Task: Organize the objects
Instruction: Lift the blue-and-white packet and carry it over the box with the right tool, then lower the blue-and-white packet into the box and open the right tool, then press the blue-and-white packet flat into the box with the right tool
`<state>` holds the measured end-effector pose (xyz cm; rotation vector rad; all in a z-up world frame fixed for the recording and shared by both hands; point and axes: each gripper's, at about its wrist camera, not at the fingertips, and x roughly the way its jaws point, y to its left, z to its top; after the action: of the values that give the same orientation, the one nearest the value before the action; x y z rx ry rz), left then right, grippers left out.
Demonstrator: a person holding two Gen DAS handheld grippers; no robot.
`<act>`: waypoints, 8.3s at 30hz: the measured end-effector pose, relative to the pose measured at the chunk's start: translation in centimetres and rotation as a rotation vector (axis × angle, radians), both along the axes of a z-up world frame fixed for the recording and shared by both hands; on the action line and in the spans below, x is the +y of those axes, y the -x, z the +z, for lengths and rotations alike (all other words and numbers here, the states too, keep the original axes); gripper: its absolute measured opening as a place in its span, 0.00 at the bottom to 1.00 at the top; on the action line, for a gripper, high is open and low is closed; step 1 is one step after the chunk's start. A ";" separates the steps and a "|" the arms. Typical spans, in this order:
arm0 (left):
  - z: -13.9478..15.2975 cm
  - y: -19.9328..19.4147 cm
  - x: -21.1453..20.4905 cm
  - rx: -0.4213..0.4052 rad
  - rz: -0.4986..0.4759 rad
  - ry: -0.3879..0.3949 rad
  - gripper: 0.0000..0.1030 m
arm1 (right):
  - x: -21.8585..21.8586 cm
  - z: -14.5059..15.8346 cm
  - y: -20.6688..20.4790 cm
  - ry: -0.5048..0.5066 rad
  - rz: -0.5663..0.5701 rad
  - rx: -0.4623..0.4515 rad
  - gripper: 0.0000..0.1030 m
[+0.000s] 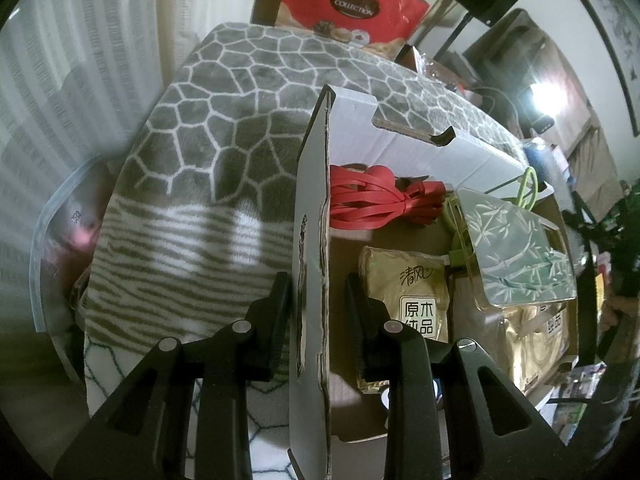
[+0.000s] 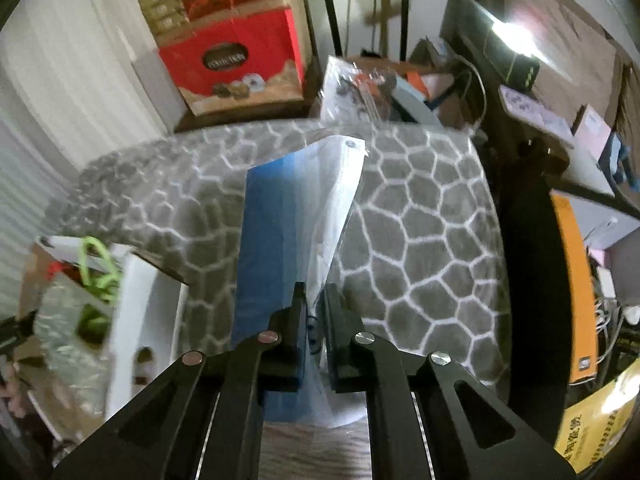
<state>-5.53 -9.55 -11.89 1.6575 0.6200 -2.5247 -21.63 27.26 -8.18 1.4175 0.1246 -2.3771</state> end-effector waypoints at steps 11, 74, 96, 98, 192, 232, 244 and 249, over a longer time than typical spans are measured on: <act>0.1 -0.2 -0.2 0.010 0.010 -0.022 0.24 | -4.1 9.3 -5.0 0.076 0.261 0.137 0.06; 0.4 -0.4 -0.9 0.018 0.021 -0.052 0.24 | -8.0 3.2 -12.5 0.152 0.335 -0.054 0.06; 0.0 -0.6 -0.4 -0.002 0.016 -0.040 0.24 | -12.4 2.0 -14.7 -0.078 0.312 0.175 0.16; 0.0 -0.6 -0.3 -0.002 0.014 -0.040 0.24 | -12.8 1.4 -14.0 -0.088 0.327 0.168 0.16; 0.6 -0.4 -0.8 0.016 0.023 -0.058 0.25 | -17.8 2.0 -16.7 -0.087 1.265 0.057 0.22; 0.8 -0.1 -0.3 0.019 -0.001 -0.009 0.25 | -4.8 2.1 -7.7 0.226 0.187 -0.064 0.06; 0.9 -0.2 -0.6 0.017 0.004 -0.009 0.27 | -6.0 3.2 -9.2 0.116 0.152 0.031 0.24; 0.6 -0.1 -0.2 0.009 -0.004 -0.002 0.28 | -4.8 3.5 -9.0 0.107 0.091 0.054 0.42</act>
<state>-5.42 -9.77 -11.26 1.6503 0.6206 -2.5364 -12.65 22.48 -4.63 1.2727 0.0723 -2.3124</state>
